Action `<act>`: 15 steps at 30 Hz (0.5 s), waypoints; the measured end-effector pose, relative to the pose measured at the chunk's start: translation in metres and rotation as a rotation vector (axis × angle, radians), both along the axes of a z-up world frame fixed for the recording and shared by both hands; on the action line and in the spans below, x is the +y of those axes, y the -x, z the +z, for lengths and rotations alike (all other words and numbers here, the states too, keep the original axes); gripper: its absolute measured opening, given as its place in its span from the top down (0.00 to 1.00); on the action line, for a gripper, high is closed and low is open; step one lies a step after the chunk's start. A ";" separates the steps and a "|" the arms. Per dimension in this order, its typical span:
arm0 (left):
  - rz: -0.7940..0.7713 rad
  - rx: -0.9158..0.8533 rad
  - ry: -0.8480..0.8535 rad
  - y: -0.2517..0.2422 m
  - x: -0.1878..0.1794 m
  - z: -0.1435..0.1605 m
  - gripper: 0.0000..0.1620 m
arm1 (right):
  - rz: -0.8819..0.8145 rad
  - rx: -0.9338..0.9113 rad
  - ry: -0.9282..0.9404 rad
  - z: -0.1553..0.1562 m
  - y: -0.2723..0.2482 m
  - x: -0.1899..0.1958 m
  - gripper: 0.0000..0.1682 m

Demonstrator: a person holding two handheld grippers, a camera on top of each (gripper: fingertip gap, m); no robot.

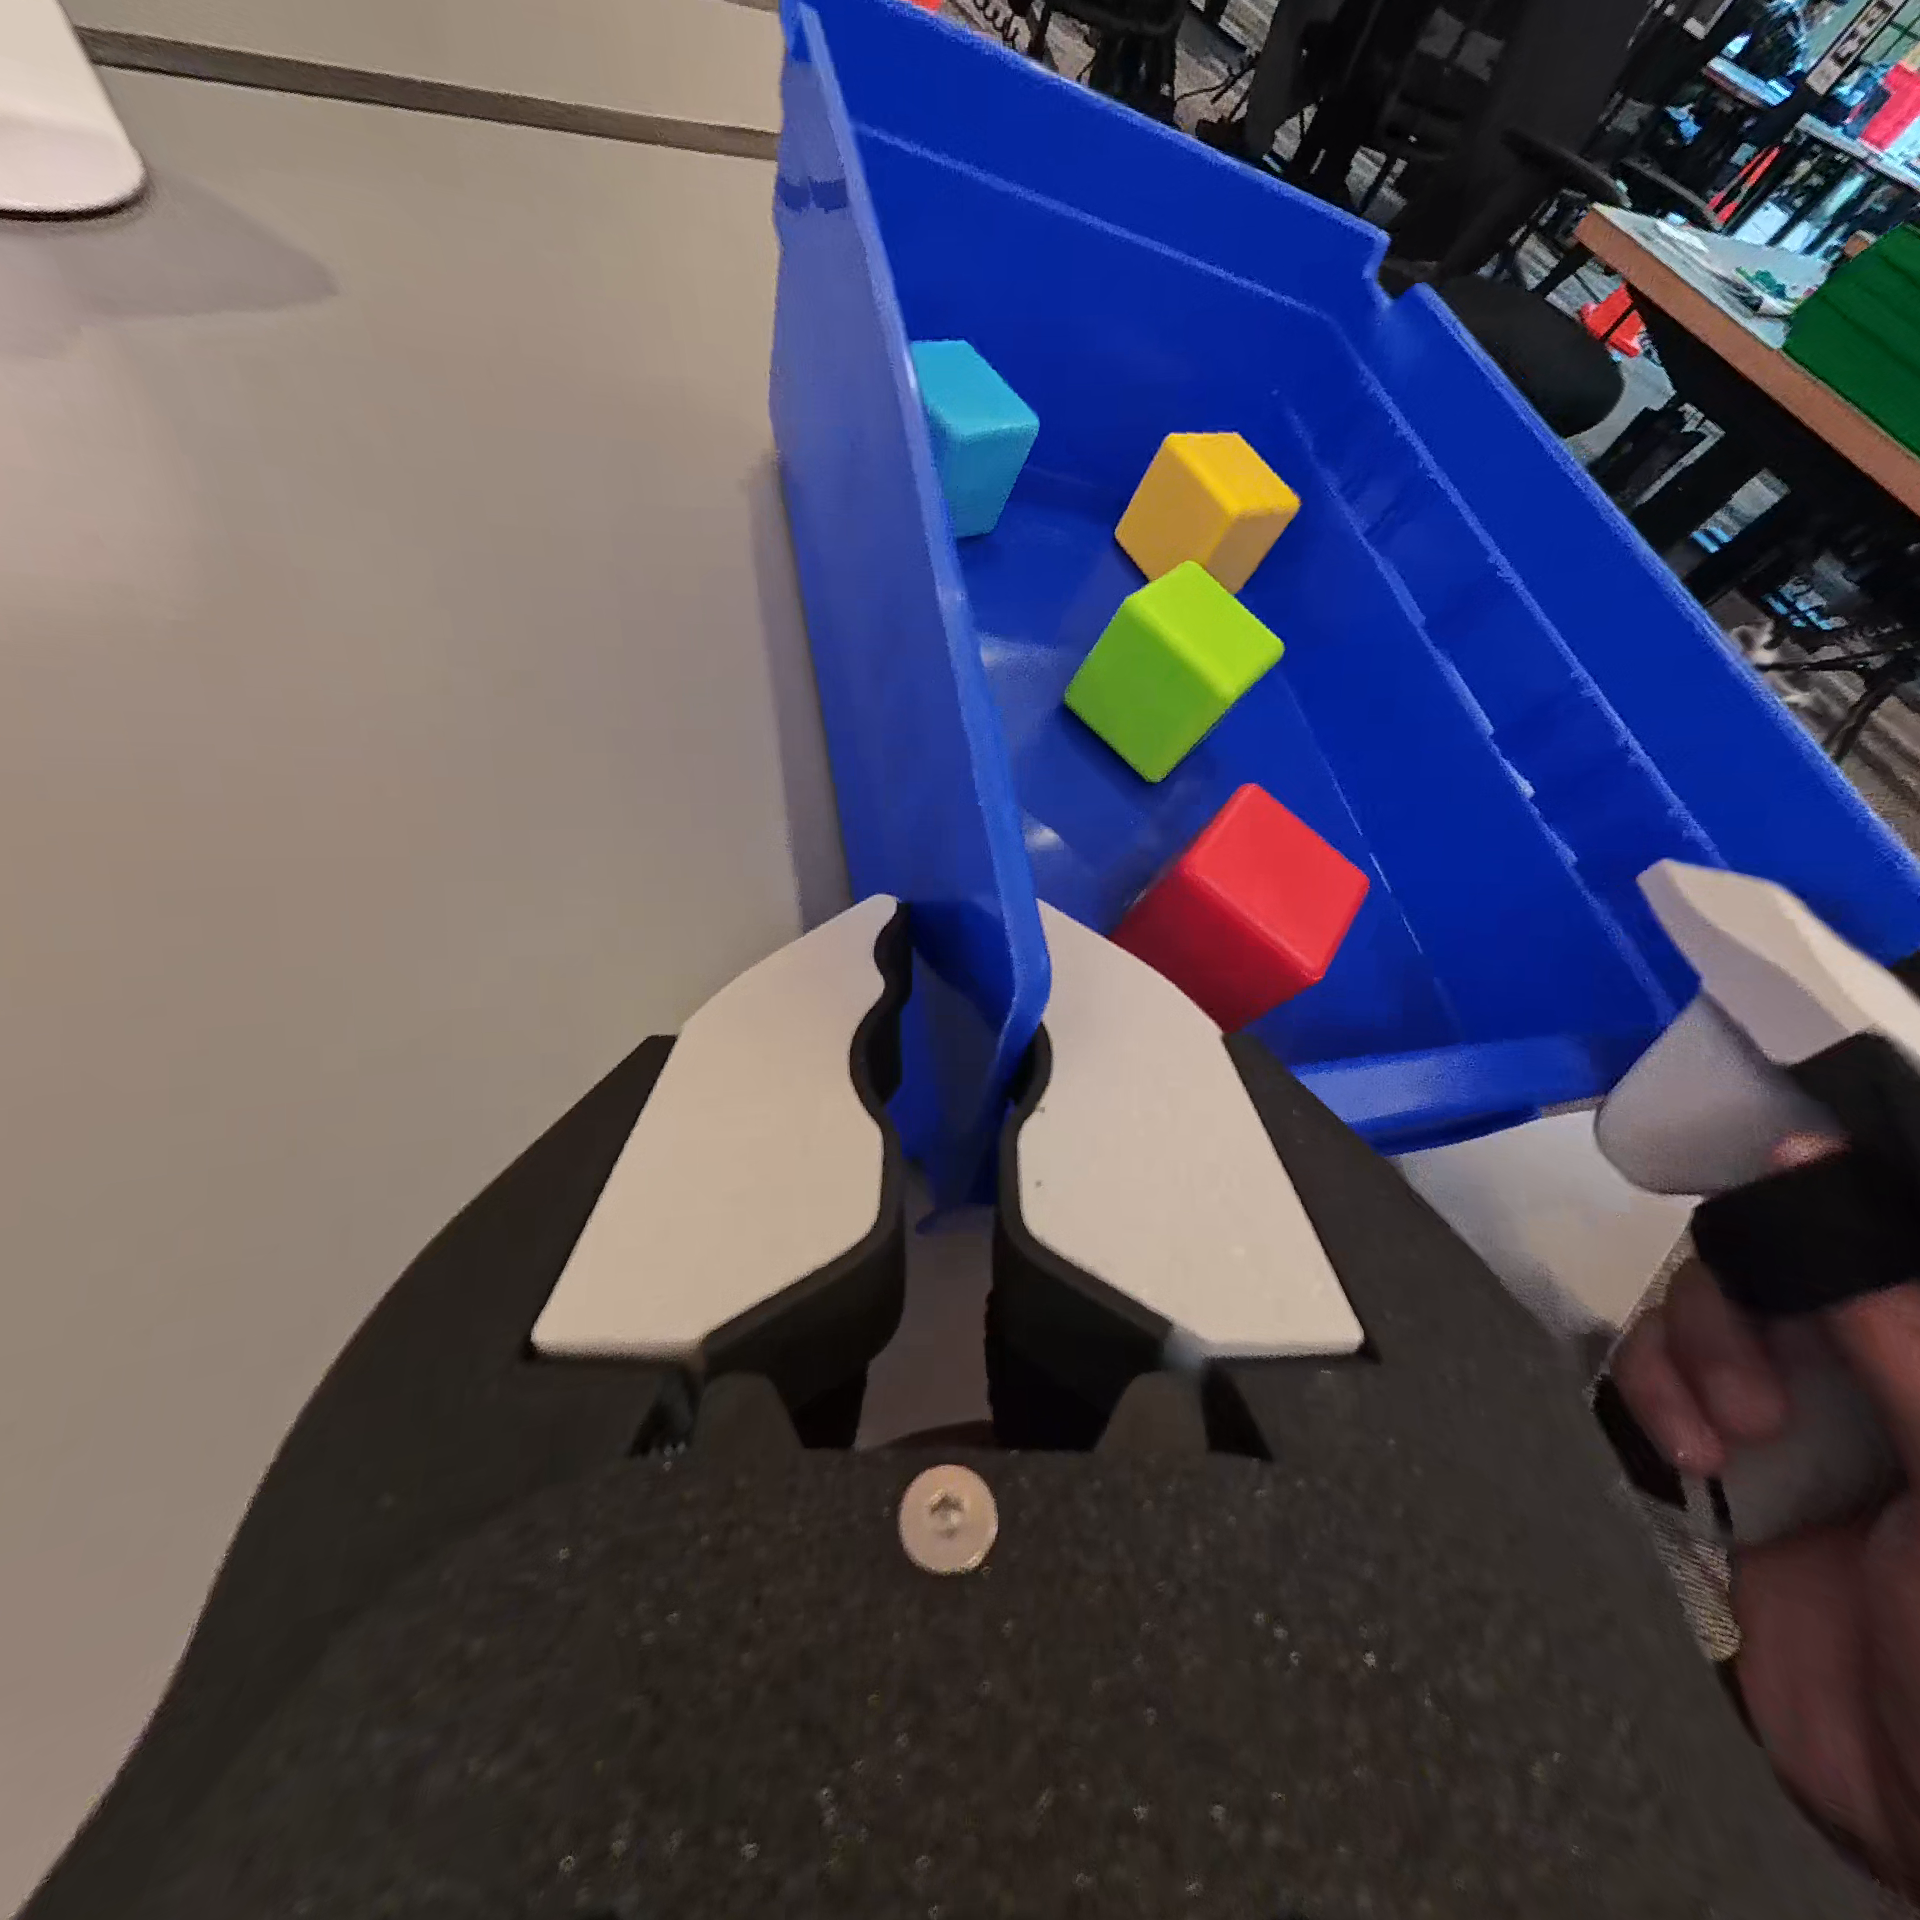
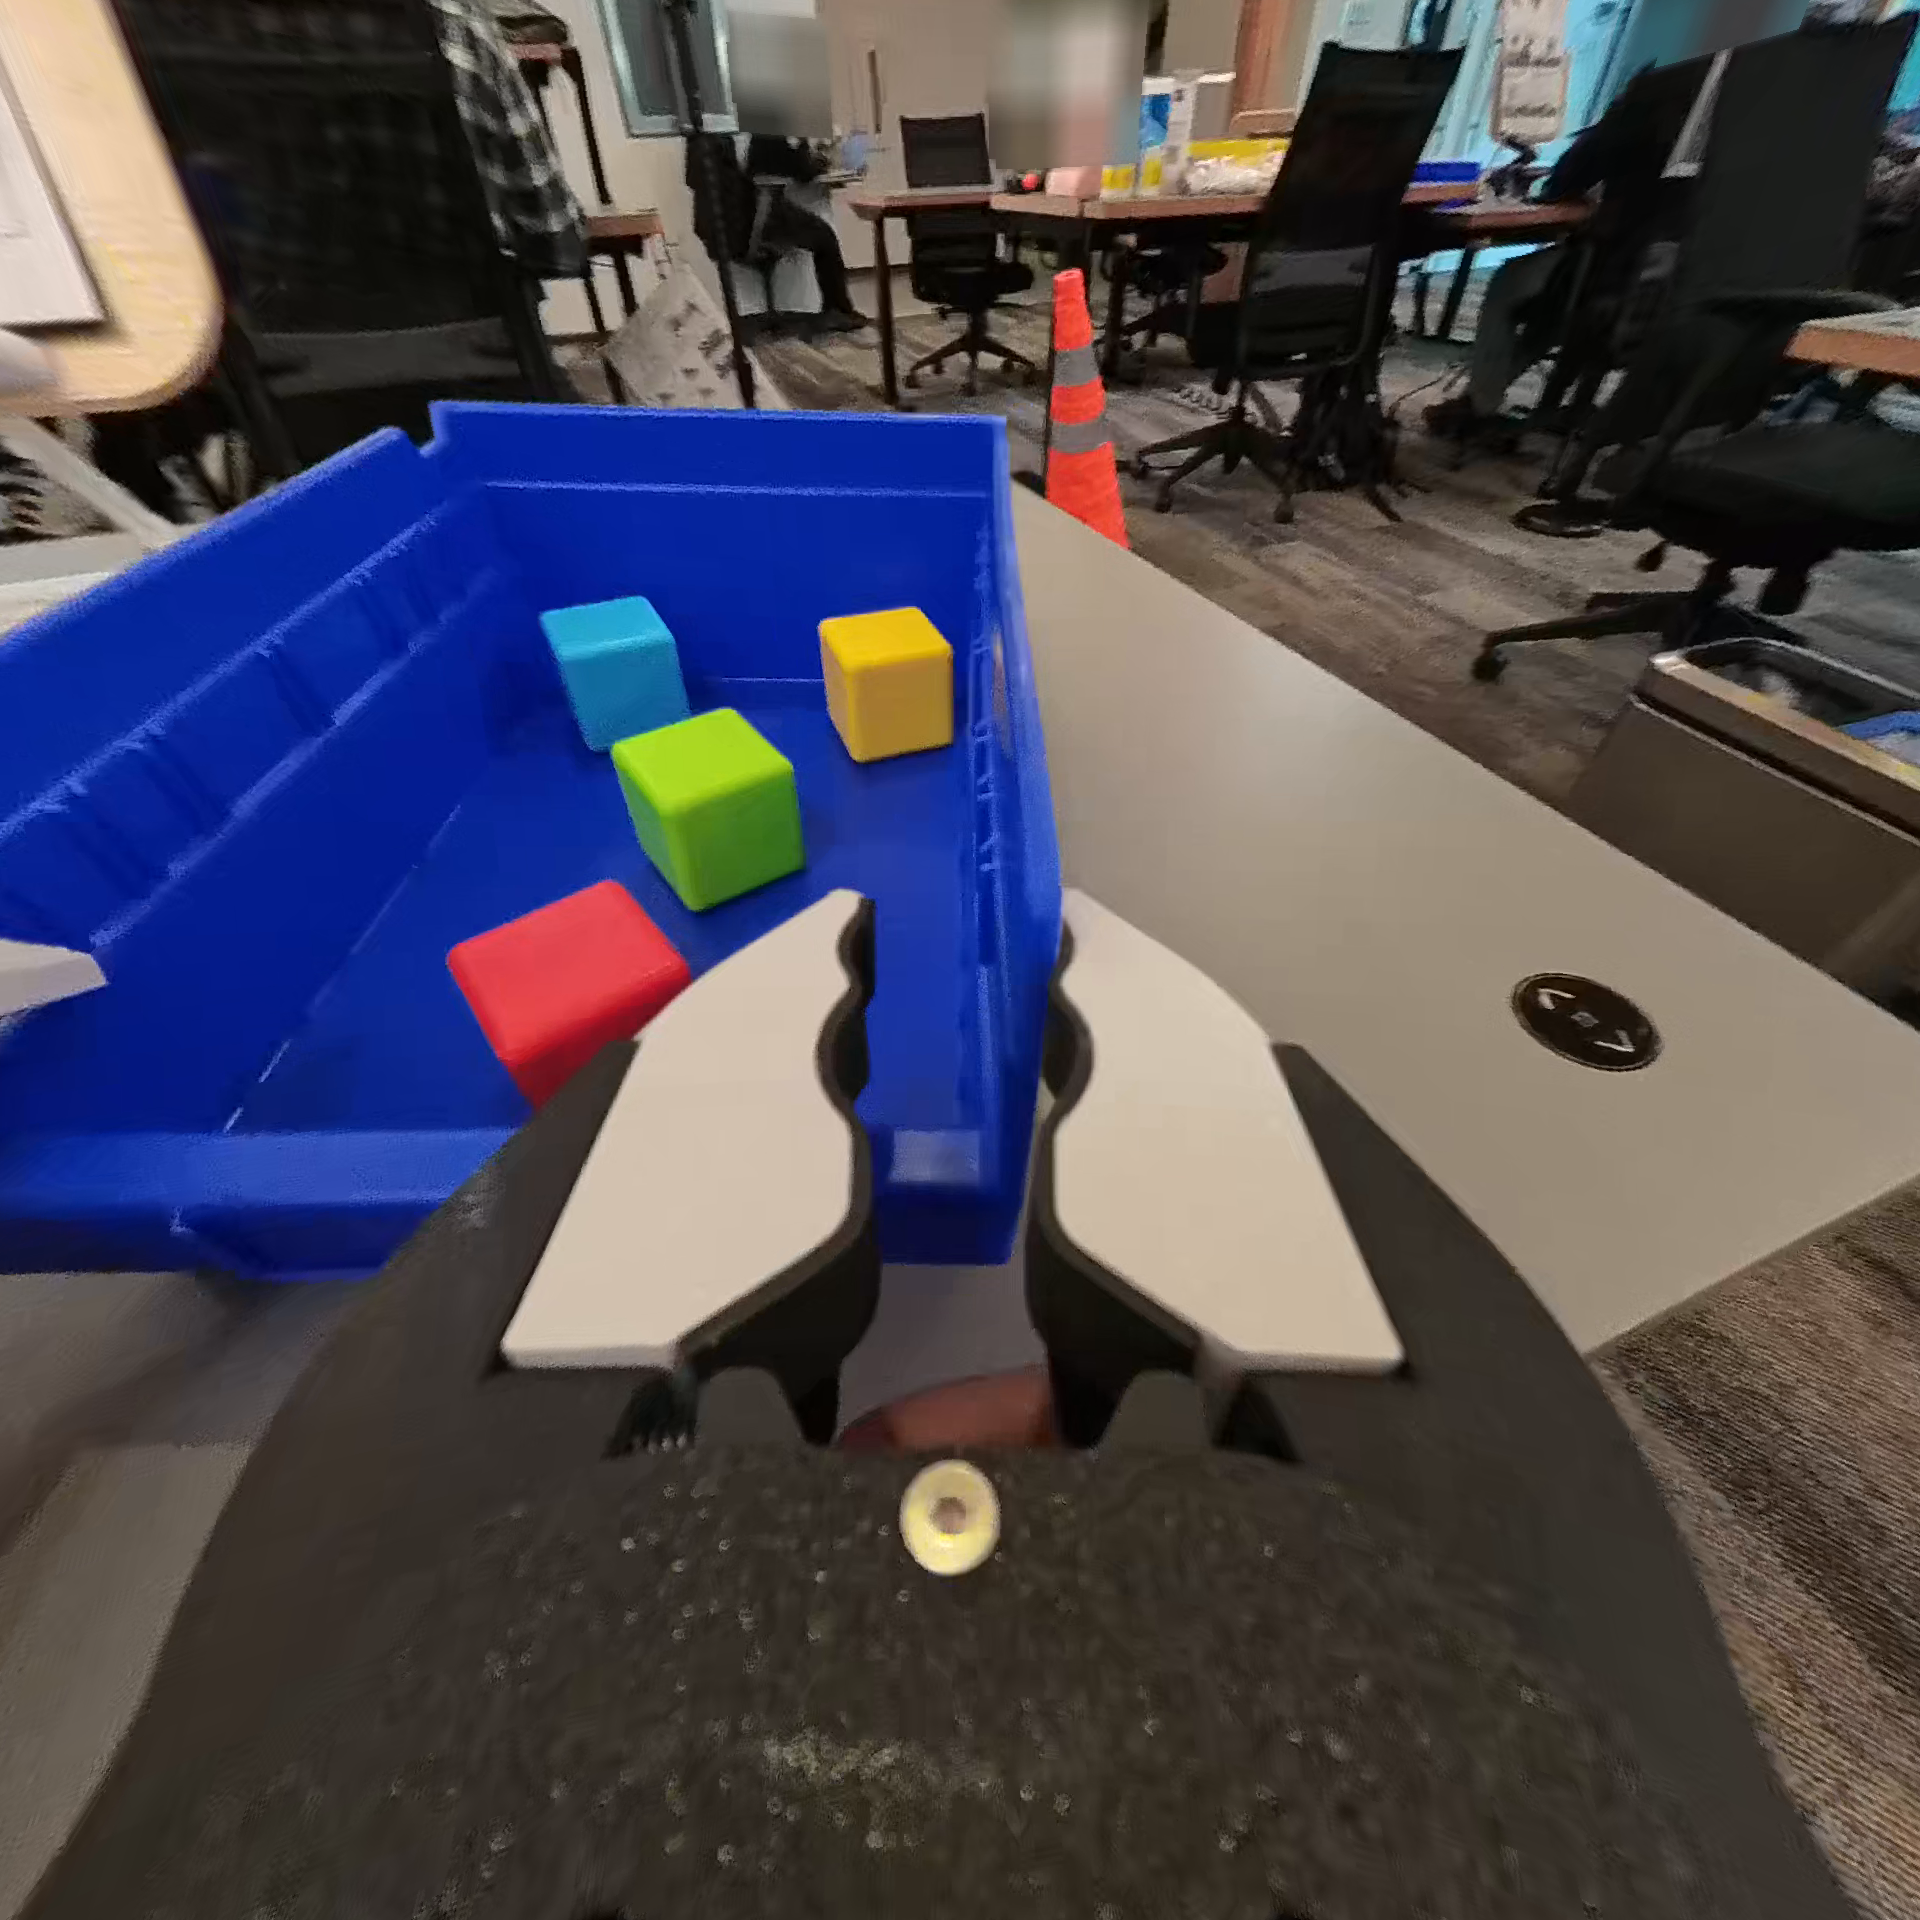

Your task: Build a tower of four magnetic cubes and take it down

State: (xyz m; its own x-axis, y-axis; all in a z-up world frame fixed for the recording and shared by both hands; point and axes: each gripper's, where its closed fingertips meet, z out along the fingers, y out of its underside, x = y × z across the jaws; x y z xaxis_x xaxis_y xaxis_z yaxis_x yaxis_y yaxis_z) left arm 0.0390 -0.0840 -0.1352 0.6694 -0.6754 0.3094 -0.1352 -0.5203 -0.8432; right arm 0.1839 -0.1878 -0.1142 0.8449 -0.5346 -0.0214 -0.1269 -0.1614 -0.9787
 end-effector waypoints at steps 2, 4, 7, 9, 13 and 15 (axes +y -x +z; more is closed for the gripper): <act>0.013 0.015 -0.023 0.013 -0.005 0.001 0.92 | -0.017 0.000 -0.026 0.005 0.004 -0.002 0.91; 0.018 -0.001 -0.001 0.025 -0.006 0.000 0.92 | 0.014 -0.076 -0.024 0.015 0.015 -0.006 0.92; 0.024 0.010 -0.003 0.042 -0.004 0.000 0.94 | -0.033 -0.151 -0.051 0.028 0.022 -0.026 0.76; 0.021 0.014 -0.001 0.050 -0.006 0.000 0.94 | 0.007 -0.104 0.013 0.013 0.034 -0.019 0.74; 0.063 0.034 -0.034 0.066 -0.005 0.001 0.94 | -0.010 -0.133 0.060 0.013 0.048 -0.003 0.95; 0.087 0.033 -0.040 0.080 0.000 0.003 0.94 | 0.053 -0.070 0.034 0.012 0.060 0.006 0.96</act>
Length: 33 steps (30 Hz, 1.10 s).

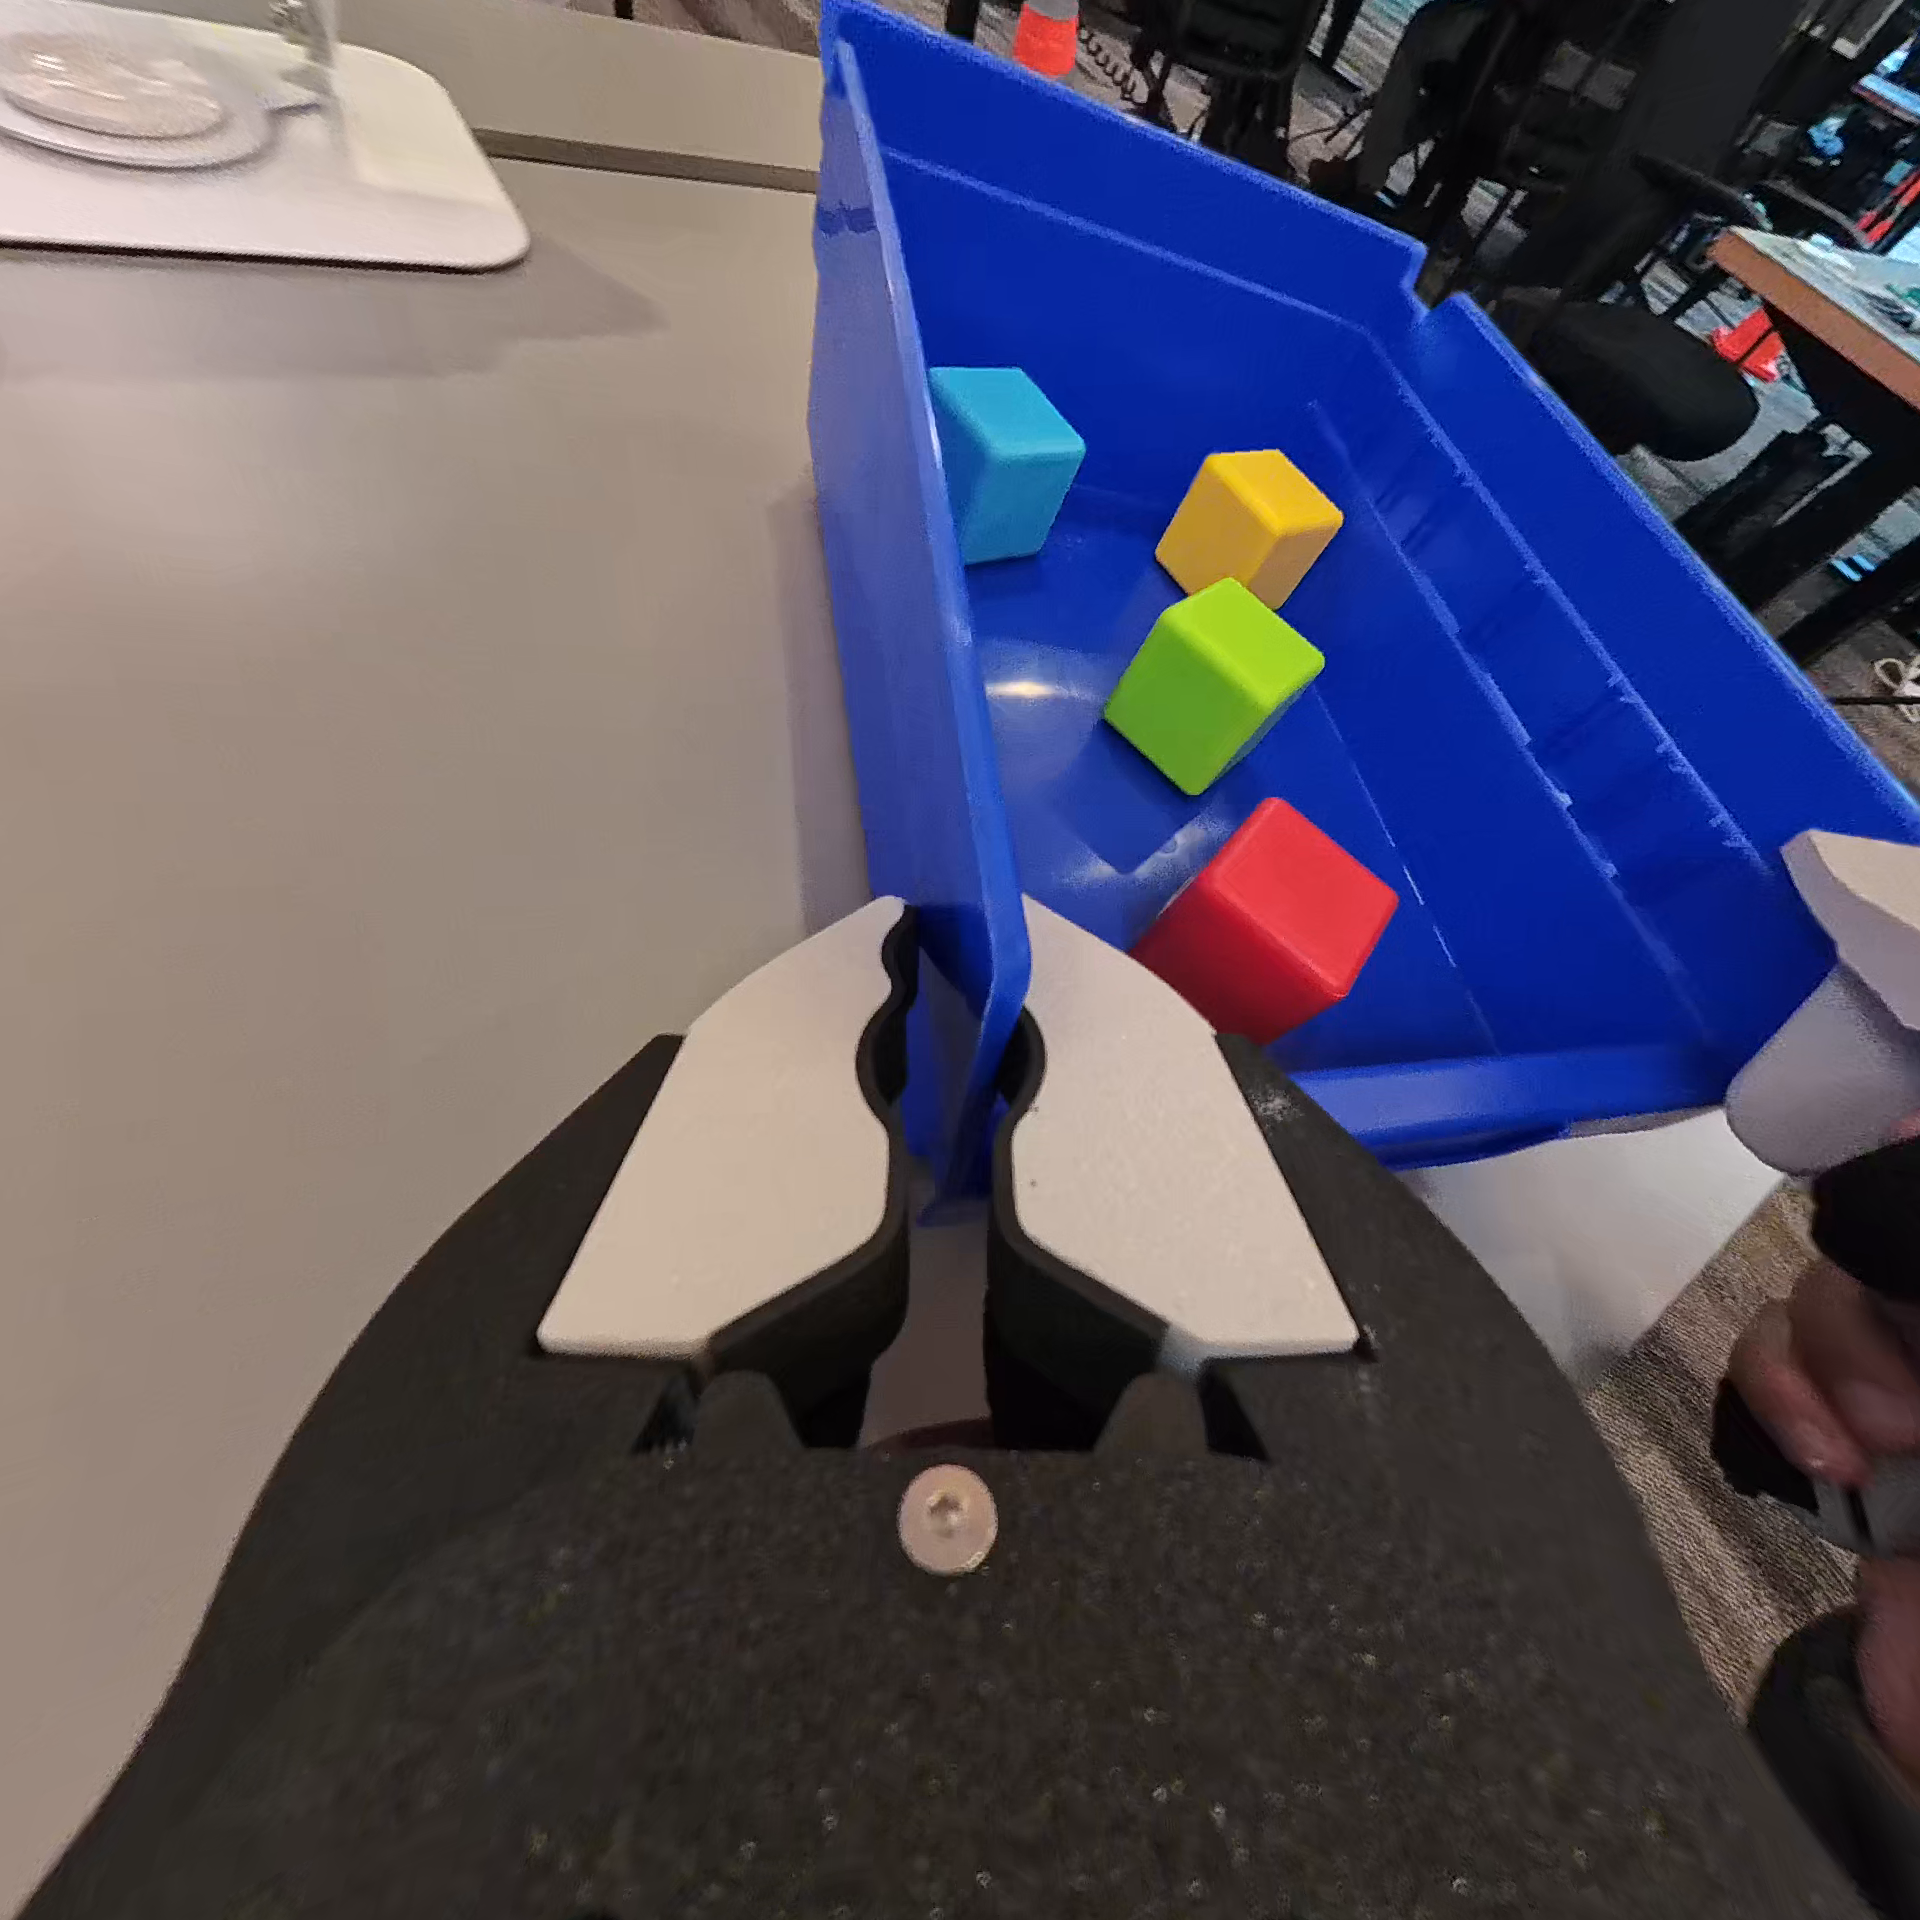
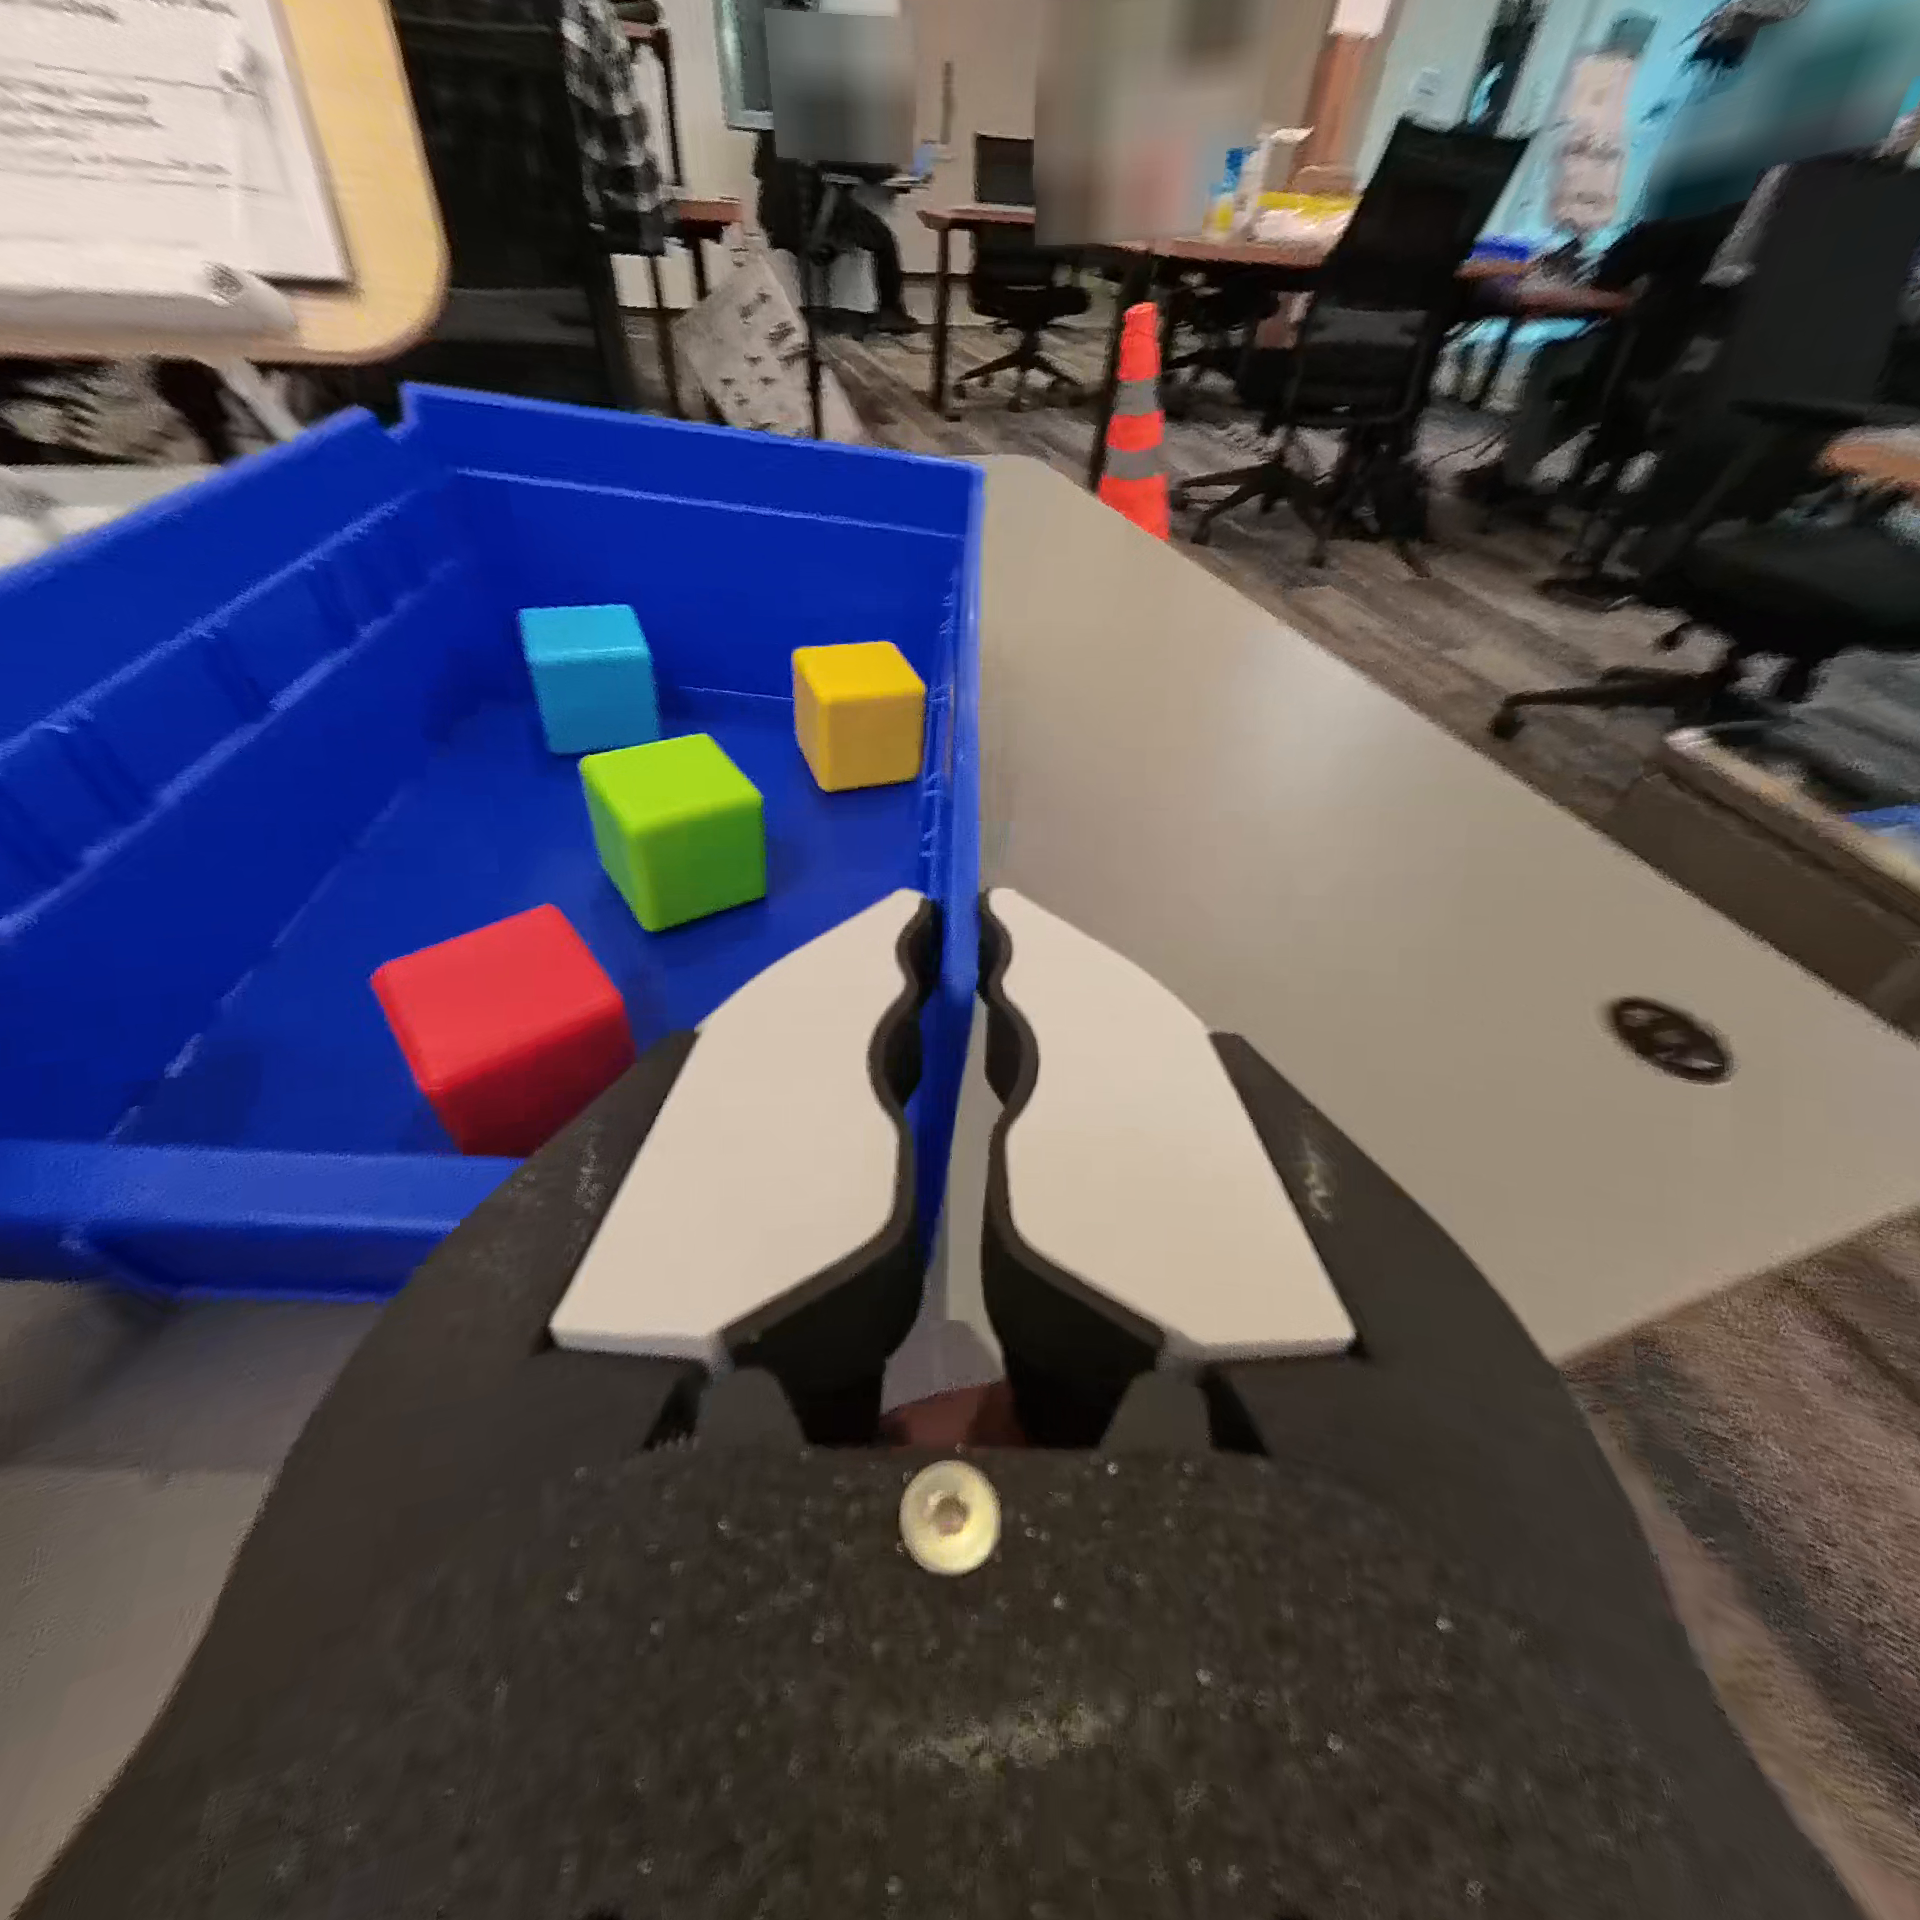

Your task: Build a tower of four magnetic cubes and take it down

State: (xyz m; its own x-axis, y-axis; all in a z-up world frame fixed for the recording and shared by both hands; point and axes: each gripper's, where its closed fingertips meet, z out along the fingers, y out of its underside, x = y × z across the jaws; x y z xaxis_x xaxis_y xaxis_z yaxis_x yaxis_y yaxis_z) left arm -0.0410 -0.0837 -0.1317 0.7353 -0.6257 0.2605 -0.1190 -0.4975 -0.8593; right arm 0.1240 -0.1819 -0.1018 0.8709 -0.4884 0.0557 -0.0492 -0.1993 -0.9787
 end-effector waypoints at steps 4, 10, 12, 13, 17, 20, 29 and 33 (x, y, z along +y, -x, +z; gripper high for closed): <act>0.088 -0.003 -0.006 0.045 0.015 0.005 0.95 | 0.055 0.061 -0.044 0.010 0.042 0.028 0.97; 0.271 0.075 -0.087 0.149 0.044 0.013 0.98 | 0.222 0.100 -0.078 0.024 0.134 0.091 0.97; 0.329 0.097 -0.092 0.179 0.051 0.013 0.99 | 0.266 0.115 -0.074 0.021 0.160 0.107 0.97; 0.356 0.104 -0.092 0.192 0.053 0.015 0.99 | 0.286 0.132 -0.080 0.020 0.172 0.112 0.98; 0.447 0.130 -0.108 0.236 0.058 0.012 0.99 | 0.359 0.181 -0.087 0.016 0.213 0.134 0.98; 0.503 0.166 -0.133 0.258 0.060 0.007 0.99 | 0.393 0.201 -0.074 0.005 0.232 0.142 0.97; 0.376 -0.002 -0.108 0.265 0.038 0.015 0.81 | 0.561 0.204 -0.001 -0.001 0.242 0.137 0.87; 0.510 -0.005 -0.209 0.348 0.016 0.042 0.79 | 0.662 0.196 -0.046 0.013 0.231 0.102 0.81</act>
State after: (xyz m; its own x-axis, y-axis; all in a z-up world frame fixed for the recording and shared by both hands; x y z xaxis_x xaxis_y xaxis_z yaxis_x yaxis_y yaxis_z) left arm -0.3895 -0.0675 -0.0892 0.9577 -0.2294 0.1736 0.0972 -0.3100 -0.9458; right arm -0.1066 -0.0799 -0.0892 0.9783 0.1515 -0.1411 -0.1083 -0.2068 -0.9724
